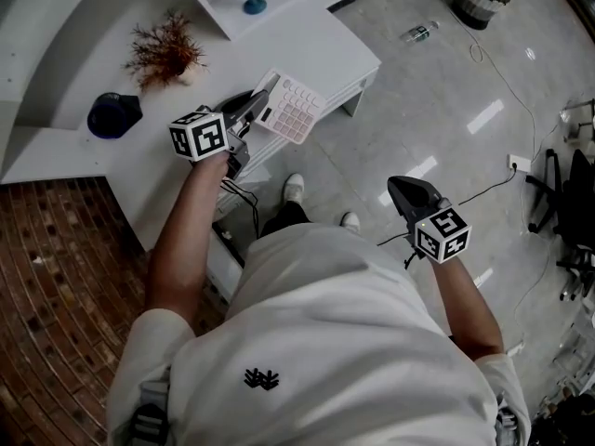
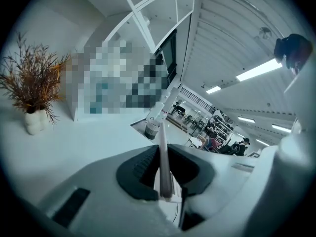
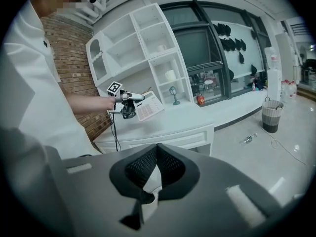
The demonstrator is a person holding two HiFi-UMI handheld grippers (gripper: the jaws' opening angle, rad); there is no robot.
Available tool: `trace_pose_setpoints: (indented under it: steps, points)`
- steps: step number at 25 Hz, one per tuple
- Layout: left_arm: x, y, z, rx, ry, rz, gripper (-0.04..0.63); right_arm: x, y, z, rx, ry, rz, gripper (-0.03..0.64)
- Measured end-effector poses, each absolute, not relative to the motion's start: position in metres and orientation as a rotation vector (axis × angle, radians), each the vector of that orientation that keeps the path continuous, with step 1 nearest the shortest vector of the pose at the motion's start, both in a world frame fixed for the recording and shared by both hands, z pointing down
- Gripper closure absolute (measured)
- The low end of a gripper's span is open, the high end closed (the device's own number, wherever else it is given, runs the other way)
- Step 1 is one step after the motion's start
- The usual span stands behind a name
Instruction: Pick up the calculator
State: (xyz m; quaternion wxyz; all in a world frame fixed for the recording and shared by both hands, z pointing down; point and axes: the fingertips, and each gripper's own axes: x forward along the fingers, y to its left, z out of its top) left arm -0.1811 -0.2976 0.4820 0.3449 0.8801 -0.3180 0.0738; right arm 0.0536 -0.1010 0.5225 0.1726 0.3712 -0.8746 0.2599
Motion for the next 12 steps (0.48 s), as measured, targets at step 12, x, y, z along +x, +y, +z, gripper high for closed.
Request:
trace_pose_setpoints:
  steps: [12]
  points:
    - [-0.130, -0.221, 0.439, 2.330, -0.772, 0.176, 0.538, 0.080, -0.056, 0.526, 0.973, -2.520, 0.707, 0.604]
